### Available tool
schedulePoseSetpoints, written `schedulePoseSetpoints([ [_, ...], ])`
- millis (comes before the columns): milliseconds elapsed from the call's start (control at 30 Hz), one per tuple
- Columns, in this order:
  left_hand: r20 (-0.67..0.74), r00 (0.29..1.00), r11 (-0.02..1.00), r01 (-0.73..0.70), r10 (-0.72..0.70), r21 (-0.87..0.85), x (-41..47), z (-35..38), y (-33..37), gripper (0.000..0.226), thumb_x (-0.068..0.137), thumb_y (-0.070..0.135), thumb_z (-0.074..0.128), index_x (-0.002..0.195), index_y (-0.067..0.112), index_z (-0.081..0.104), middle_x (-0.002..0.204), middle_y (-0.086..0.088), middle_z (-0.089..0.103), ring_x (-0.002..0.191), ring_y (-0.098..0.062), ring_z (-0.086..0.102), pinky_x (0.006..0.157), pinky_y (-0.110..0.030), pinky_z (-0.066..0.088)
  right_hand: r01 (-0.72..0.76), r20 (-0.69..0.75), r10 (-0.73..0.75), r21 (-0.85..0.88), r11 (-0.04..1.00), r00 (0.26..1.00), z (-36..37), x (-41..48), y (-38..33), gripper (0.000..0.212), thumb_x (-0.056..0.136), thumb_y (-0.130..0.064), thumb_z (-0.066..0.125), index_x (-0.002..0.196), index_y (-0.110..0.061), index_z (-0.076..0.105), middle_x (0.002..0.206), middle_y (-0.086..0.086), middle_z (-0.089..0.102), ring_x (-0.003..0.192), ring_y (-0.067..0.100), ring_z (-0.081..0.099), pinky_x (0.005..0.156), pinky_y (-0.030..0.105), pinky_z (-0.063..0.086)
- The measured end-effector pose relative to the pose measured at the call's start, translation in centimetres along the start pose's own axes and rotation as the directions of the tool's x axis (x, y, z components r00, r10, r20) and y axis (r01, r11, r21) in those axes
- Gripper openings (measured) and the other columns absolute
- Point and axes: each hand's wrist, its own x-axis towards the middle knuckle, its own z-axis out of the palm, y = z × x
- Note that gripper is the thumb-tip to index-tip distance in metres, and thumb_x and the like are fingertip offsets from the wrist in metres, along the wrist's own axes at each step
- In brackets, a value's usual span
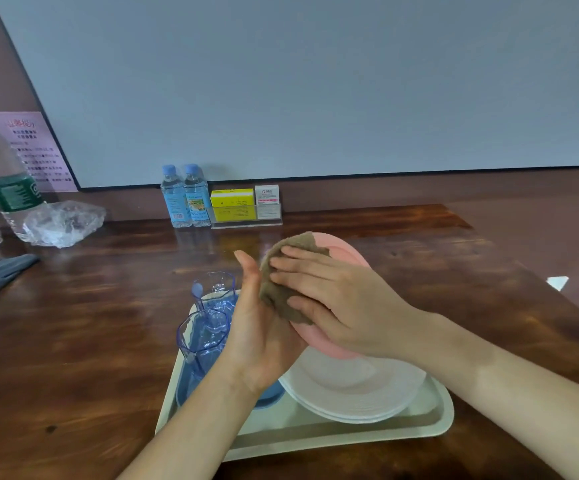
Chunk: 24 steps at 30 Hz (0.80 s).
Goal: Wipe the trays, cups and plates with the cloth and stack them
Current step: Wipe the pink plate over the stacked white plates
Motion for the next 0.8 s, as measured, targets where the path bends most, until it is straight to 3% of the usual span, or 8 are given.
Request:
schedulePoseSetpoints([
  [67,0.066,0.997,0.994,-0.052,0.046,0.093,0.0,-0.2,-0.3,0.08,0.09,0.064,0.067,0.152,0.015,0.059,0.159,-0.011,0.055,0.149,-0.025,0.051,0.124,-0.046,0.038,-0.022,-0.004,0.022,-0.005,1.0,1.0,-0.1,0.9,0.4,0.043,0.109,-0.027,0.046,0.146,-0.011,0.06,0.159,0.004,0.051,0.155,0.016,0.036,0.128,0.037,0.027],
  [133,0.125,0.991,0.971,-0.077,0.049,0.224,-0.1,-0.2,-0.6,0.054,0.087,0.019,0.085,0.138,0.016,0.069,0.138,-0.011,0.07,0.131,-0.024,0.065,0.11,-0.041,0.053,-0.117,-0.059,0.117,0.004,0.993,0.991,-0.6,1.7,1.2,0.046,0.109,-0.032,0.042,0.146,-0.013,0.061,0.156,0.002,0.055,0.151,0.014,0.041,0.126,0.032,0.028],
  [167,0.112,0.992,0.957,-0.082,0.052,0.278,-0.1,-0.2,-0.7,0.058,0.081,-0.002,0.083,0.135,0.016,0.07,0.129,-0.013,0.072,0.122,-0.027,0.069,0.104,-0.04,0.057,-0.198,-0.081,0.2,0.027,0.98,0.976,-1.1,1.9,1.6,0.045,0.109,-0.034,0.042,0.146,-0.016,0.061,0.154,-0.001,0.056,0.149,0.012,0.043,0.124,0.031,0.031],
  [233,0.091,0.994,0.933,-0.084,0.055,0.35,-0.1,-0.3,-0.8,0.071,0.074,-0.018,0.072,0.138,0.013,0.067,0.126,-0.018,0.072,0.117,-0.033,0.069,0.1,-0.042,0.06,-0.348,-0.088,0.353,0.074,0.935,0.931,-1.9,2.0,2.7,0.04,0.111,-0.035,0.044,0.146,-0.024,0.06,0.152,-0.008,0.058,0.144,0.009,0.048,0.118,0.033,0.039],
  [400,0.099,0.993,0.934,-0.1,0.069,0.343,-0.1,-0.4,-0.6,0.078,0.07,-0.02,0.067,0.14,0.015,0.067,0.13,-0.021,0.072,0.116,-0.035,0.072,0.099,-0.048,0.061,-0.547,-0.13,0.583,0.23,0.805,0.802,-3.2,0.2,4.6,0.036,0.112,-0.037,0.044,0.142,-0.033,0.063,0.135,-0.017,0.067,0.124,0.006,0.06,0.106,0.033,0.05],
  [467,0.102,0.993,0.939,-0.089,0.058,0.334,-0.2,-0.3,-0.6,0.076,0.072,-0.021,0.065,0.139,0.014,0.067,0.129,-0.021,0.072,0.115,-0.035,0.072,0.102,-0.05,0.059,-0.506,-0.171,0.543,0.22,0.834,0.822,-3.0,0.0,4.2,0.036,0.112,-0.033,0.045,0.144,-0.031,0.063,0.139,-0.016,0.066,0.128,0.003,0.058,0.11,0.034,0.049],
  [633,0.055,0.996,0.958,-0.08,0.067,0.274,-0.1,-0.3,-0.4,0.071,0.069,-0.02,0.067,0.133,0.012,0.067,0.118,-0.02,0.072,0.111,-0.034,0.07,0.097,-0.042,0.058,-0.206,-0.127,0.213,0.068,0.976,0.969,-1.4,2.2,1.5,0.039,0.108,-0.027,0.045,0.141,-0.024,0.067,0.149,-0.009,0.061,0.146,0.008,0.046,0.121,0.024,0.033],
  [800,0.042,0.995,0.969,-0.093,0.086,0.23,-0.2,-0.1,0.3,0.079,0.068,-0.018,0.067,0.141,0.011,0.063,0.123,-0.018,0.073,0.11,-0.031,0.072,0.09,-0.041,0.063,-0.355,-0.175,0.382,0.163,0.92,0.908,-1.8,2.6,3.4,0.038,0.109,-0.029,0.047,0.142,-0.029,0.066,0.147,-0.015,0.062,0.143,0.002,0.049,0.118,0.032,0.041],
])
